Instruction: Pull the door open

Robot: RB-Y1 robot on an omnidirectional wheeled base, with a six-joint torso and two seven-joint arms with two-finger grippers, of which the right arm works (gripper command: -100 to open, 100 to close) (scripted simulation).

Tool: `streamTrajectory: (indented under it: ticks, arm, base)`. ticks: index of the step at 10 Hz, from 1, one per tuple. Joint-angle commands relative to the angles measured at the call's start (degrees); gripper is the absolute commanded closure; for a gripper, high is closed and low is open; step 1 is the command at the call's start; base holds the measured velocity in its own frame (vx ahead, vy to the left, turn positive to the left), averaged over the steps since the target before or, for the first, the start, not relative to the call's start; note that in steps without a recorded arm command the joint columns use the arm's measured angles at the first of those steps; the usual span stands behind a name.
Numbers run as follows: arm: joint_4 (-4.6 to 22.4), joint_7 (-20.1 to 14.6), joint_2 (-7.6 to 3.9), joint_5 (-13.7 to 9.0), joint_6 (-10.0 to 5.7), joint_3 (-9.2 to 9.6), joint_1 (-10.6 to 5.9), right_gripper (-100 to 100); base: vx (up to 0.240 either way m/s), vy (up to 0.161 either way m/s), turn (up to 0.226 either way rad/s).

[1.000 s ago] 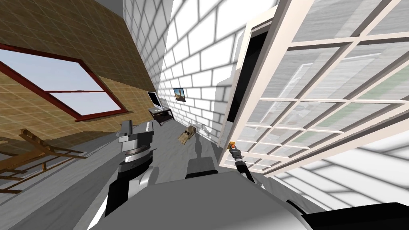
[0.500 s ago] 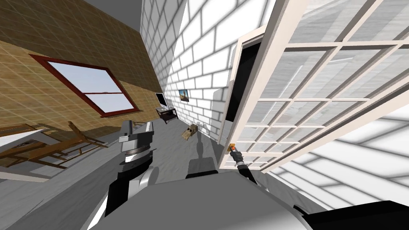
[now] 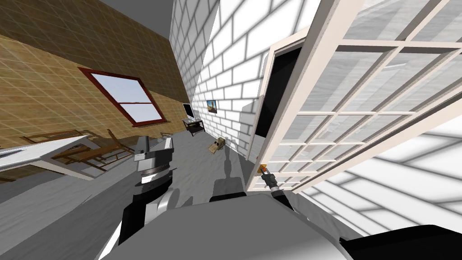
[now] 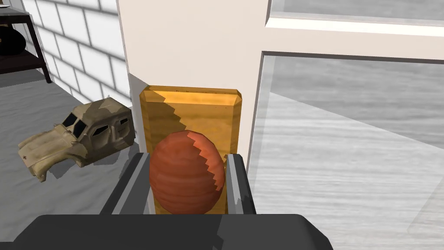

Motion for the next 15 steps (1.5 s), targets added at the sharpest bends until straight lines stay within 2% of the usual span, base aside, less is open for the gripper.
streamTrajectory:
  ticks: [1,3,4,5,6,13,14,15]
  arm:
    - [0.43,-1.26,-0.95,0.51,-1.77,0.85,0.64,100]
    - [0.61,-2.58,-2.0,1.15,-3.48,1.97,1.44,100]
    - [0.85,-2.13,-1.54,1.01,-2.74,1.74,1.09,100]
    - [1.54,-2.97,-1.95,1.45,-4.15,2.43,1.59,100]
    - [1.7,-3.16,-2.07,1.55,-4.51,2.57,1.68,100]
    - [4.31,-6.11,-3.9,3.05,-10.22,4.76,3.18,100]
    - [4.41,-5.87,-3.6,2.97,-9.51,4.67,2.85,100]
    - [5.04,-6.29,-3.73,3.14,-10.24,5.02,2.92,100]
  base:
    - [-0.234,-0.037,0.117]
    - [-0.199,-0.035,0.098]
    - [-0.102,-0.015,0.022]
    - [-0.113,-0.03,0.17]
    - [-0.191,-0.061,0.149]
    - [-0.203,-0.057,0.131]
    - [-0.098,-0.017,0.028]
    - [-0.121,-0.026,0.156]
